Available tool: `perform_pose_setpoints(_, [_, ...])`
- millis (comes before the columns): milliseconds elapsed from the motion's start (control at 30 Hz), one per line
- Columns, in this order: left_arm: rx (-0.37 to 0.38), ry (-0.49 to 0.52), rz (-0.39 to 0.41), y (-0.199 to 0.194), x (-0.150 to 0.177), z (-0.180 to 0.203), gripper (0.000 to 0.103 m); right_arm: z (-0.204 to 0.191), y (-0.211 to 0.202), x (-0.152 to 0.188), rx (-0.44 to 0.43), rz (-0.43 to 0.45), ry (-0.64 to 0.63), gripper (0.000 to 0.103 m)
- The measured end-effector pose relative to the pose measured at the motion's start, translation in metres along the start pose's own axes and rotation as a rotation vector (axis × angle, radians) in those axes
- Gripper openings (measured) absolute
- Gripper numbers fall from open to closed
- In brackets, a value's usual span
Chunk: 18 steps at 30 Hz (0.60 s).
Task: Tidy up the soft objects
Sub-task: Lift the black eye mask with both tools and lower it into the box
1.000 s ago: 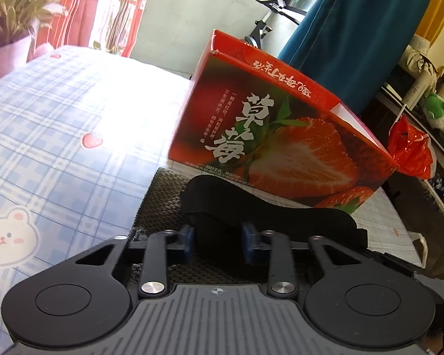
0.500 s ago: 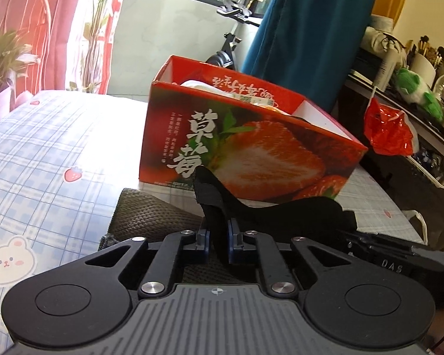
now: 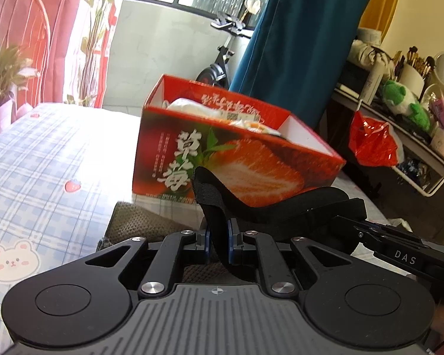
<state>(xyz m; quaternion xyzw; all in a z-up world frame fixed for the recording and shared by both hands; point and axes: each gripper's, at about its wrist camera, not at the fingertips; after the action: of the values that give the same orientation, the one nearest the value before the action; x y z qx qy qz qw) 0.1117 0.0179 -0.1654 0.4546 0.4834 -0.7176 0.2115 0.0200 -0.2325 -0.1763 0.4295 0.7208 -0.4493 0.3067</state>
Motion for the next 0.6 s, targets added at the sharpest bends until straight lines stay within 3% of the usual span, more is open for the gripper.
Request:
perform_pose_setpoints(267, [0.013, 0.042, 0.075, -0.021, -0.032, 0.01, 0.012, -0.008, -0.024, -0.031, -0.012, 0.06, -0.02, 0.016])
perform_pose_setpoints(600, [-0.026, 0.16, 0.214, -0.023, -0.114, 0.023, 0.012, -0.023, -0.016, -0.12, -0.03, 0.112, -0.109, 0.016])
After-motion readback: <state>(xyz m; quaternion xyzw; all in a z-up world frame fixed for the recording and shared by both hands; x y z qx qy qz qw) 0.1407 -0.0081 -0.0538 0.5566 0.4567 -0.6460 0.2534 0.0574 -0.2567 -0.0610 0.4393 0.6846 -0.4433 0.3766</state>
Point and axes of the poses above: each gripper's, at about its wrist camera, not at the fingertips, and y roughly the way its jaws point, z to its right, x to its underside, and after that the axes turned 10 degrees about y, right-handed
